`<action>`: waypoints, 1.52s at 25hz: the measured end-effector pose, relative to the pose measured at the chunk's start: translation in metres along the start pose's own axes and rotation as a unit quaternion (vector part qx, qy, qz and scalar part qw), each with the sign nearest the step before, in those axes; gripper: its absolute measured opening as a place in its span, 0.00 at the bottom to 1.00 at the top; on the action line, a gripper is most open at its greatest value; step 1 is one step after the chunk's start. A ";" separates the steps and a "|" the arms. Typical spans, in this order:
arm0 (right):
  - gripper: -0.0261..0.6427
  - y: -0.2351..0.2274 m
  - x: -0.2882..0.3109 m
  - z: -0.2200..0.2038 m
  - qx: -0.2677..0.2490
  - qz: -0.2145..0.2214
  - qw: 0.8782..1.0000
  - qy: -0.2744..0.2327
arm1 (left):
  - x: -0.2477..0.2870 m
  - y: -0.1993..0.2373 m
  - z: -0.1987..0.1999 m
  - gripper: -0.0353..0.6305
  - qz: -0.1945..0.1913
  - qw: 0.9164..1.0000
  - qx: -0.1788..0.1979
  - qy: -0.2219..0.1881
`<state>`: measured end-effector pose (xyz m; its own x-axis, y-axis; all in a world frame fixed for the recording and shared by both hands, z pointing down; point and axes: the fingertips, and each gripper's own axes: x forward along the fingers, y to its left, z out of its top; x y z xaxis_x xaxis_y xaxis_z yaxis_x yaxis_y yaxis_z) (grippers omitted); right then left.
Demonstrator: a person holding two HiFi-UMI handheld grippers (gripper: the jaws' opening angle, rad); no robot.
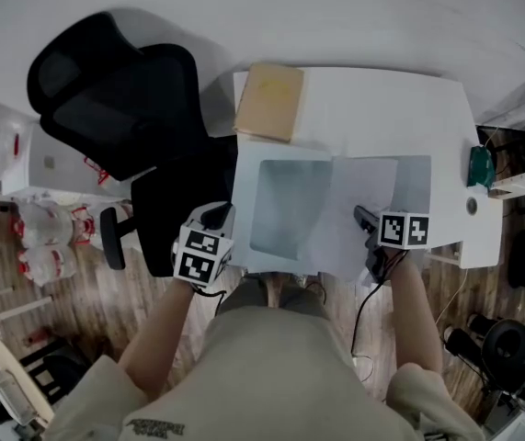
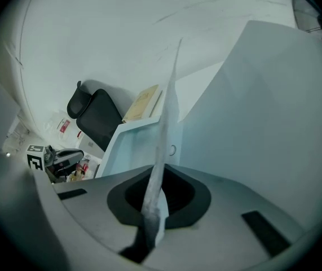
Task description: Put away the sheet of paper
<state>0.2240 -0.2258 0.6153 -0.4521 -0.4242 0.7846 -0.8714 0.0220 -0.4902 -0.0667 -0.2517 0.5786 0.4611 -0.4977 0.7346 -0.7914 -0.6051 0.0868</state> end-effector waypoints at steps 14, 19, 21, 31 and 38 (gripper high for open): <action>0.07 -0.040 0.014 -0.005 -0.016 0.050 0.998 0.045 | -0.002 -0.013 -0.017 0.08 0.013 1.000 -0.002 0.022; 0.07 -0.036 0.022 -0.012 0.002 0.086 0.995 0.047 | 0.000 -0.019 -0.019 0.08 0.018 1.000 -0.005 0.025; 0.07 -0.034 0.026 -0.014 0.007 0.097 0.994 0.046 | 0.000 -0.021 -0.019 0.08 0.020 0.999 -0.007 0.025; 0.08 -0.013 0.053 -0.011 0.025 0.131 0.990 0.047 | -0.007 -0.018 -0.025 0.08 0.038 0.999 -0.021 0.026; 0.08 0.014 0.076 -0.007 0.038 0.154 0.986 0.056 | -0.015 -0.010 -0.028 0.08 0.049 0.998 -0.032 0.024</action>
<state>0.1763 -0.2511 0.6707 -0.7153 -0.3052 0.6287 -0.6741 0.0643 -0.7358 -0.0775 -0.2209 0.5856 0.3624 -0.5216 0.7724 -0.8567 -0.5129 0.0556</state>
